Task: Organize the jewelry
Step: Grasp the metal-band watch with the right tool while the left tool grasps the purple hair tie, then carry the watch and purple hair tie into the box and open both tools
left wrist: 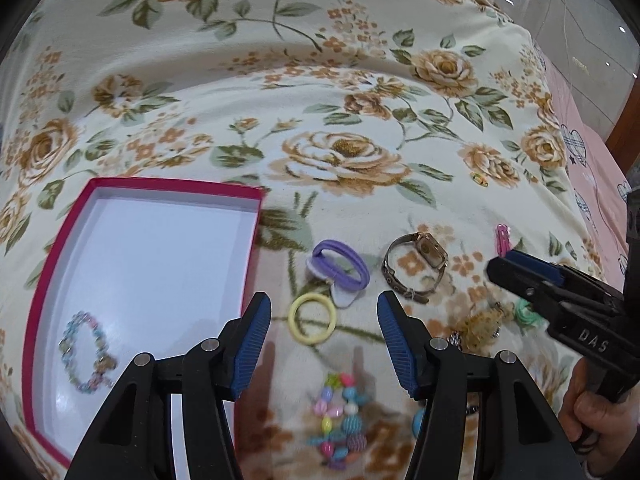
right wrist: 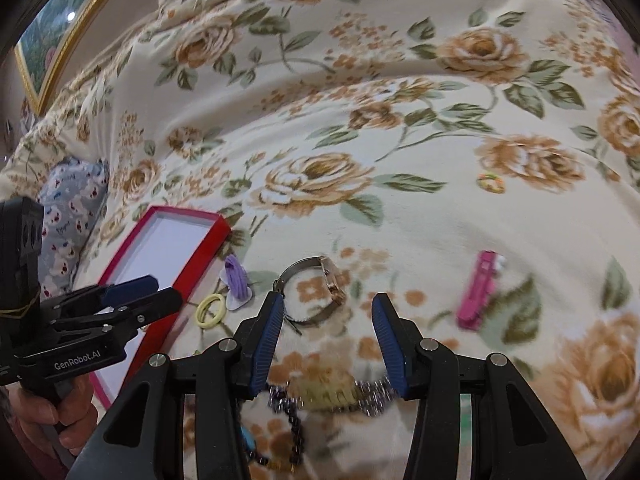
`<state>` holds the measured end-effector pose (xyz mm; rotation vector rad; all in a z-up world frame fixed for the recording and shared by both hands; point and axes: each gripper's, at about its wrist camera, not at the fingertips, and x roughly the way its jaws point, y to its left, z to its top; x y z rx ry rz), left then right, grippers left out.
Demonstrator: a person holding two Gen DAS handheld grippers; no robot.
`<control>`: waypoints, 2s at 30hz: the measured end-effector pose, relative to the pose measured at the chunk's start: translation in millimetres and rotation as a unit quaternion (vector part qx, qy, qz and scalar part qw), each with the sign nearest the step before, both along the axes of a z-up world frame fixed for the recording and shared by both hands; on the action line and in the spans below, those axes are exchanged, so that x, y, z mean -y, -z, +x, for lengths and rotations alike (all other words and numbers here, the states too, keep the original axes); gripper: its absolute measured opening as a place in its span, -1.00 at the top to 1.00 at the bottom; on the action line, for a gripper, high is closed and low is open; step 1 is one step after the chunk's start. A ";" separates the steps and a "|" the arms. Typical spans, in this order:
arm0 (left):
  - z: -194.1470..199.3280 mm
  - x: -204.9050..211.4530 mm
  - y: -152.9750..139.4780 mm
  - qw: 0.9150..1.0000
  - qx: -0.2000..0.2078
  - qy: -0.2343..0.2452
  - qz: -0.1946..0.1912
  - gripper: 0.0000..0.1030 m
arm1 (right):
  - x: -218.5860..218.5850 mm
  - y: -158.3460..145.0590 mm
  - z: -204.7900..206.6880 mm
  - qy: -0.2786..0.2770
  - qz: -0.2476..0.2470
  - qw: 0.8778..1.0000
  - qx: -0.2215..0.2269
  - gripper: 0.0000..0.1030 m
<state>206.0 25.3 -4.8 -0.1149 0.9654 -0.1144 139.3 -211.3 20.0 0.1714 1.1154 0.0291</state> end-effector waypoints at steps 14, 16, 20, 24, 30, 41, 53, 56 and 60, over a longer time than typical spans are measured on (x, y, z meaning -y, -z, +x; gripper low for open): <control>71.3 16.1 54.4 0.998 -0.056 0.002 -0.009 0.28 | 2.2 50.6 37.8 -0.022 -0.012 0.998 -0.061 0.75; 74.3 18.9 58.1 0.999 -0.053 0.001 0.001 0.59 | 3.4 51.0 36.2 -0.020 -0.010 0.998 -0.059 0.80; 72.5 17.7 56.0 0.999 -0.044 0.008 -0.010 0.80 | 4.2 43.1 32.6 -0.016 -0.013 0.999 -0.047 0.83; 59.3 10.9 46.2 0.999 -0.030 0.009 -0.022 0.82 | 4.4 32.5 29.7 -0.009 -0.006 0.999 -0.034 0.83; 32.4 -4.6 26.0 0.999 -0.014 0.005 -0.037 0.82 | -1.7 19.3 21.4 -0.009 0.004 1.000 -0.022 0.83; -14.0 -37.5 -7.7 0.999 0.014 -0.019 -0.039 0.82 | -37.0 -0.3 16.7 -0.039 0.008 0.999 -0.007 0.83; -47.7 -82.5 -20.2 0.997 0.022 -0.061 -0.044 0.82 | -84.0 -3.5 20.7 -0.077 0.016 0.997 -0.005 0.83; -51.3 -90.4 -21.5 0.996 0.023 -0.069 -0.042 0.82 | -96.7 -1.3 24.0 -0.087 0.021 0.996 -0.006 0.83; -56.8 -106.2 -22.9 0.996 0.024 -0.083 -0.039 0.82 | -113.8 1.8 28.3 -0.099 0.026 0.995 -0.006 0.83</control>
